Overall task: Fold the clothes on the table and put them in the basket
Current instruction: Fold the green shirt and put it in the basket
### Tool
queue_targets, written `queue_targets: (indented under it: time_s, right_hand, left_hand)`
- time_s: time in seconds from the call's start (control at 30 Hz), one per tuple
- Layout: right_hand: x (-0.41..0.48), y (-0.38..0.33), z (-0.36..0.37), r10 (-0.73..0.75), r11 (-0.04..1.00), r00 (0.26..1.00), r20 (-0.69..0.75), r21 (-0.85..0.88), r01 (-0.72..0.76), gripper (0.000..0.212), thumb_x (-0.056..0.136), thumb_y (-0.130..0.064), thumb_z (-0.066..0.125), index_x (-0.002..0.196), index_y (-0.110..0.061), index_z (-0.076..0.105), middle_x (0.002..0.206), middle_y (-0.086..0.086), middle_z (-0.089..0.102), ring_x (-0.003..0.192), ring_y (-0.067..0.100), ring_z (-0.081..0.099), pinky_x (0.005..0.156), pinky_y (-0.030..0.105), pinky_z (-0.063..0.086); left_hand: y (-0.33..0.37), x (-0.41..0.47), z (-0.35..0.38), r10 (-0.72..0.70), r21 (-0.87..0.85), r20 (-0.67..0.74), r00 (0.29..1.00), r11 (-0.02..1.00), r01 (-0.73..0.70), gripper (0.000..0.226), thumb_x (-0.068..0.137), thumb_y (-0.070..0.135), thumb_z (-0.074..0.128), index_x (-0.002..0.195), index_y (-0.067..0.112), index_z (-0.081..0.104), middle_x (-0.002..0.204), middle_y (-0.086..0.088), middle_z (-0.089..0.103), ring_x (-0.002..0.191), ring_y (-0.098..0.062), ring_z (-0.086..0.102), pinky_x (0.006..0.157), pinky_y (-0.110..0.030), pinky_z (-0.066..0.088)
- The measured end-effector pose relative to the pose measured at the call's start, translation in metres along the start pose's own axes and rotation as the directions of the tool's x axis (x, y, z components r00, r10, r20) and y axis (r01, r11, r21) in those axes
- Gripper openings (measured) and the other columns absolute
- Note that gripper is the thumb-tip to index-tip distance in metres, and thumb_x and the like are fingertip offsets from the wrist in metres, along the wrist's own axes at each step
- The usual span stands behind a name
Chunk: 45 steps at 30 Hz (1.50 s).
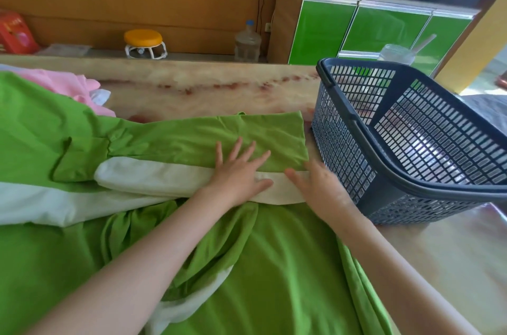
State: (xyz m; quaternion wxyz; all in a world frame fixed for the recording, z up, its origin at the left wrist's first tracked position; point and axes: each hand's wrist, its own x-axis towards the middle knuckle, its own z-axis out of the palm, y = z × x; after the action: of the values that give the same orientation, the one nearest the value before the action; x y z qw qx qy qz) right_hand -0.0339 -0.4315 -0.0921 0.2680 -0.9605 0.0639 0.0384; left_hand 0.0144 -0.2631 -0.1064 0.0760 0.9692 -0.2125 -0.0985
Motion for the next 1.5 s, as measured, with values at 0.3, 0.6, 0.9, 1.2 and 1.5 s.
queue_targets:
  time_s: [0.3,0.6,0.9,1.2,1.5]
  right_hand:
    - [0.104,-0.029,0.006,0.188,0.977,0.968,-0.167,-0.065,-0.201,0.072,0.093,-0.022,0.060,0.148,-0.007,0.016,0.142,0.018,0.039,0.130,0.036,0.037,0.103,0.045,0.036]
    - [0.115,-0.017,0.009,0.014,0.927,0.950,-0.311,-0.352,-0.129,0.041,0.094,0.003,0.040,0.134,-0.004,0.043,0.143,0.018,0.035,0.125,0.038,0.039,0.102,0.048,0.038]
    - [0.130,-0.005,0.032,-0.013,0.908,0.985,0.169,-0.411,0.082,0.074,0.094,-0.065,0.014,0.152,-0.024,-0.009,0.159,0.002,-0.014,0.147,0.023,-0.011,0.117,0.041,-0.007]
    - [0.105,-0.035,0.027,-0.026,0.936,0.991,0.133,-0.346,0.071,0.072,0.096,-0.061,0.017,0.150,-0.026,-0.015,0.157,0.003,-0.024,0.145,0.025,-0.020,0.118,0.044,-0.010]
    - [0.034,-0.114,0.062,-0.098,0.951,0.926,0.364,-0.240,0.195,0.055,0.104,-0.043,0.017,0.153,-0.023,0.003,0.159,0.006,-0.017,0.146,0.027,-0.013,0.117,0.044,-0.002]
  left_hand:
    - [-0.029,-0.010,-0.002,-0.138,0.014,0.086,0.987,0.990,0.137,0.077,0.086,0.074,0.025,0.148,0.043,-0.007,0.153,0.000,-0.029,0.139,-0.026,-0.031,0.109,-0.061,-0.018]
    - [-0.068,-0.023,-0.010,-0.235,-0.006,0.121,0.965,0.971,0.237,0.084,0.078,0.082,0.023,0.146,0.046,-0.013,0.151,0.000,-0.035,0.138,-0.028,-0.033,0.108,-0.064,-0.015]
    - [-0.094,-0.039,0.002,-0.326,0.025,0.062,0.943,0.945,0.325,0.095,0.063,0.091,0.008,0.141,0.048,-0.023,0.147,0.003,-0.040,0.136,-0.031,-0.036,0.106,-0.066,-0.017]
    - [-0.110,-0.066,-0.017,-0.313,-0.123,0.079,0.947,0.939,0.321,0.072,0.090,0.067,0.027,0.150,0.037,0.002,0.158,0.000,-0.016,0.144,-0.024,-0.018,0.115,-0.054,-0.009]
    - [-0.142,-0.192,-0.028,-0.352,-0.235,-0.033,0.935,0.912,0.335,0.058,0.098,0.047,0.033,0.150,0.037,0.008,0.159,0.003,-0.005,0.145,-0.016,-0.013,0.115,-0.049,-0.007]
